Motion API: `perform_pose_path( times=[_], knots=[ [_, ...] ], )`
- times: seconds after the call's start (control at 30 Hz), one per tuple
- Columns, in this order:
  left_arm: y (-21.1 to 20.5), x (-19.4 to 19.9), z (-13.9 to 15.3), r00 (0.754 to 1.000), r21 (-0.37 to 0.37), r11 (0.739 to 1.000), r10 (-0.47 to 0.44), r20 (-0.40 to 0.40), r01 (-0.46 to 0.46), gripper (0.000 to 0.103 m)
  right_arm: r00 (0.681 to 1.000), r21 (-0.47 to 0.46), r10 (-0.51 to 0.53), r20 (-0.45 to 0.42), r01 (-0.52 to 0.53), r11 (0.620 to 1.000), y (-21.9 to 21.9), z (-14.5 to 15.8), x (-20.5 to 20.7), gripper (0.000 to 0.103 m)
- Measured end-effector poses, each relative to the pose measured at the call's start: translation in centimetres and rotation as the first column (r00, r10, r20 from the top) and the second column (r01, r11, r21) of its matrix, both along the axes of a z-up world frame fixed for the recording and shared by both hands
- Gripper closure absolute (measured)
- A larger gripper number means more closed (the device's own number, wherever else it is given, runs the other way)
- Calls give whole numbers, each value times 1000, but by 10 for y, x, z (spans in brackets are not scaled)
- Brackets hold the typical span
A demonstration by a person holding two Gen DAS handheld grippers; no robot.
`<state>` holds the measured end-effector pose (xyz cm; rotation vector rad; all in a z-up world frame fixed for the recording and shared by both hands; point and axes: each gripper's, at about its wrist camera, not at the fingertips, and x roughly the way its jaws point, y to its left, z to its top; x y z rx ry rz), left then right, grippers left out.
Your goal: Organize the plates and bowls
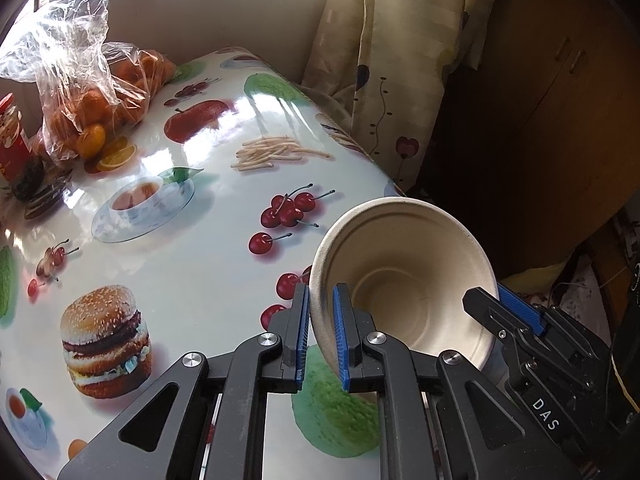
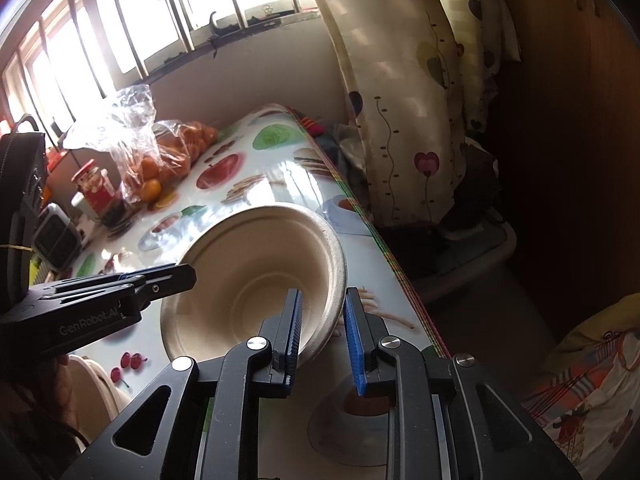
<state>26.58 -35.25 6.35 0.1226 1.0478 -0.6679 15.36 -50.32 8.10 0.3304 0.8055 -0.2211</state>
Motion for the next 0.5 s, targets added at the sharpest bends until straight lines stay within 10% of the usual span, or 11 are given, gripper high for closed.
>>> perform_pose_path(
  times=[0.5],
  knots=[
    [6,-5,8,1000,-18,1000,5,17,-4,90,1000,-7,9,14,-9,1000,2,5,-1,82]
  ],
)
